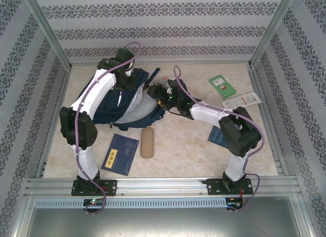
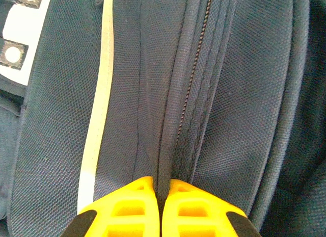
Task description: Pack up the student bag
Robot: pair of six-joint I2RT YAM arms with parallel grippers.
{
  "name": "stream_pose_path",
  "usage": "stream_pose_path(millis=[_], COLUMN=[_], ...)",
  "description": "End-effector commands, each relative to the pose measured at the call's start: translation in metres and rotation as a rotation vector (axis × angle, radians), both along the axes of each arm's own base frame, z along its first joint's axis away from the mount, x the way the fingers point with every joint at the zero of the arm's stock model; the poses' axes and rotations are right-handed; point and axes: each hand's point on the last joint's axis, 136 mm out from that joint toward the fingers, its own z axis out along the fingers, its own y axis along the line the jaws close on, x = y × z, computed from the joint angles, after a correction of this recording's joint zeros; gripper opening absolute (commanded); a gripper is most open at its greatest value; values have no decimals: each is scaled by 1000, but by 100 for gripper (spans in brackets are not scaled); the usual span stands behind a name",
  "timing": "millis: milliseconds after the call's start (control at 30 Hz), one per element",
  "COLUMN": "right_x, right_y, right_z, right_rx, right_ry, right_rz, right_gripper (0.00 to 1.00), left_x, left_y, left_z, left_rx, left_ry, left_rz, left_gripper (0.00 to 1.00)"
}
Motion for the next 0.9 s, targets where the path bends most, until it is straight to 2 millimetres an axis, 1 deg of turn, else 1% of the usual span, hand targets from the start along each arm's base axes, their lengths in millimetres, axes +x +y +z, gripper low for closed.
stream_pose_path(millis=[0, 67, 100, 133, 267, 333, 367, 400, 433, 467, 500, 567, 633, 700, 733, 767, 867], right_x=[-7, -6, -4, -1, 17, 29, 35, 40, 45, 50, 54, 65, 76, 85, 88, 92, 100], right_y=[11, 20, 25, 28, 32, 35, 37, 38, 39, 41, 41, 42, 45, 43, 41, 43, 58], right_z=[2, 1, -1, -5, -24, -34, -36, -43, -48, -51, -56, -61, -64, -74, -80, -82, -87], right_rx=[-15, -17, -23, -35, -60, -71, -77, -91, -96, -99, -110, -140, -160, -199, -230, -234, -206], right_ry=[-49, -56, -59, -55, -13, 3, 5, 20, 26, 29, 37, 33, 24, 46, 68, 73, 75], right_rz=[100, 118, 119, 115, 60, 27, 17, 1, -14, -25, -40, -71, -94, -120, -138, -141, -126], right_gripper=[73, 53, 41, 34, 35, 35, 32, 29, 24, 21, 21, 22, 27, 29, 32, 34, 34], left_x=[16, 15, 15, 14, 13, 12, 11, 10, 9, 8, 7, 3, 0, -3, -4, -5, -8], left_y=[12, 13, 12, 12, 9, 6, 5, 4, 3, 2, 2, 1, -1, -2, -2, -4, -8], left_z=[11, 16, 19, 24, 36, 40, 42, 44, 46, 47, 49, 54, 57, 59, 59, 59, 61], left_rx=[3, -3, -6, -10, -41, -62, -71, -78, -85, -90, -95, -105, -115, -123, -127, -133, -146], left_ry=[-79, -89, -96, -106, -131, -137, -139, -141, -144, -146, -149, -160, -167, -168, -166, -165, -166], left_rz=[63, 64, 64, 66, 63, 58, 56, 53, 49, 45, 41, 30, 20, 11, 8, 1, -23], left_gripper=[0, 0, 0, 0, 0, 0, 0, 0, 0, 0, 0, 0, 0, 0, 0, 0, 0])
